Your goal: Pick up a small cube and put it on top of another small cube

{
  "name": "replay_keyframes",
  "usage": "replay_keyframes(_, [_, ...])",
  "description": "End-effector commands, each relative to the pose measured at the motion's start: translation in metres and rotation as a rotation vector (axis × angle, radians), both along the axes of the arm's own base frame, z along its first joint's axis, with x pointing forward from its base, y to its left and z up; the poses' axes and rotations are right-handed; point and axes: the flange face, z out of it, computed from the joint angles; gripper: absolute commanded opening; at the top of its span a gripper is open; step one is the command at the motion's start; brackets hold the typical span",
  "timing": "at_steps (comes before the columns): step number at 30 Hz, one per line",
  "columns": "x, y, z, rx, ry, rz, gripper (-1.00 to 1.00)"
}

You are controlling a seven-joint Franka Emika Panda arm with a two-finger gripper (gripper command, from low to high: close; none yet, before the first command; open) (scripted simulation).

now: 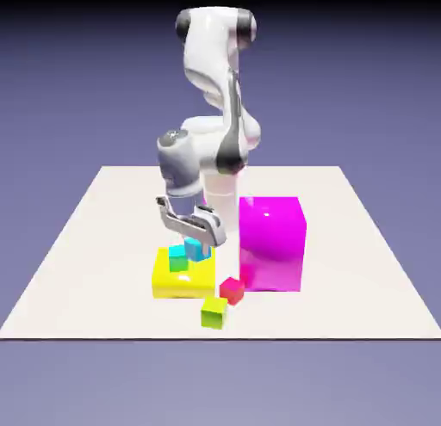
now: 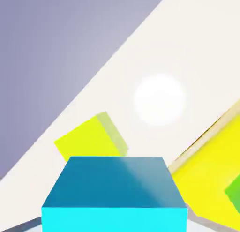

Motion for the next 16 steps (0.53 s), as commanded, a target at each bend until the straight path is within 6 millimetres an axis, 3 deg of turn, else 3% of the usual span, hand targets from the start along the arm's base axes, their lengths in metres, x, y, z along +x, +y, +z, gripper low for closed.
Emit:
replay_keyframes(1, [0.001,0.008,0.004,0.009,0.005,-0.032,-1.0])
replay_keyframes(6, [-0.04,0.048,-0.064,-0.049,0.151,-0.11,-1.0])
replay_keyframes(7, [-0.04,0.048,-0.064,-0.049,0.151,-0.11,-1.0])
replay_keyframes(13, [-0.045,0.055,-0.133,-0.049,0.151,-0.111,-1.0])
replay_keyframes(14, [-0.045,0.055,-0.133,-0.049,0.151,-0.111,1.0])
replay_keyframes(15, [-0.045,0.055,-0.133,-0.049,0.151,-0.111,1.0])
replay_keyframes(16, [-0.043,0.055,-0.121,-0.046,0.15,-0.11,1.0])
